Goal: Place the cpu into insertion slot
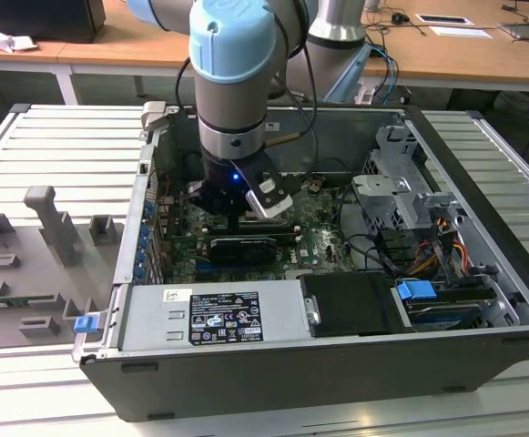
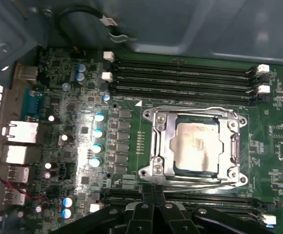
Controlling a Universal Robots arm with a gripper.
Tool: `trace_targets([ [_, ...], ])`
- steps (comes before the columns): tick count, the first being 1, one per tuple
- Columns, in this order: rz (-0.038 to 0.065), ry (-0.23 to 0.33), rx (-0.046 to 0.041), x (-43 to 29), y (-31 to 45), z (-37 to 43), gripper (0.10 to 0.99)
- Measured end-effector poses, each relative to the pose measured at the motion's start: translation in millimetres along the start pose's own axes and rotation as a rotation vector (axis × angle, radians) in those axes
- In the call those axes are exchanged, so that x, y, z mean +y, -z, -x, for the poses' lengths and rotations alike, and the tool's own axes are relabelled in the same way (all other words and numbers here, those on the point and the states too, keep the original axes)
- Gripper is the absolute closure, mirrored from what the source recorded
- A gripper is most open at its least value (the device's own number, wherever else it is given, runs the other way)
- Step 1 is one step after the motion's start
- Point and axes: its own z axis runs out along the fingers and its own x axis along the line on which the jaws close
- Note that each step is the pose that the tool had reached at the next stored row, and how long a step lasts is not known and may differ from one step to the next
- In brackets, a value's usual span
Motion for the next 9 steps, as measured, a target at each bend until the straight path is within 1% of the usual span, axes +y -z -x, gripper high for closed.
trace_targets([
  [2, 0.008, 0.000, -0.0007, -0.3, -2.1, -0.6, 0.980],
  [3, 0.013, 0.000, -0.0010, -0.8, -4.8, -0.9, 0.980],
  [6, 0.020, 0.000, -0.0015, -1.4, -8.5, -1.1, 0.980],
  [7, 0.025, -0.001, -0.0018, -1.5, -9.2, -1.2, 0.980],
  [8, 0.035, -0.001, -0.0026, -1.6, -10.0, -1.4, 0.980],
  [9, 0.041, -0.001, -0.0030, -1.7, -10.6, -1.6, 0.980],
])
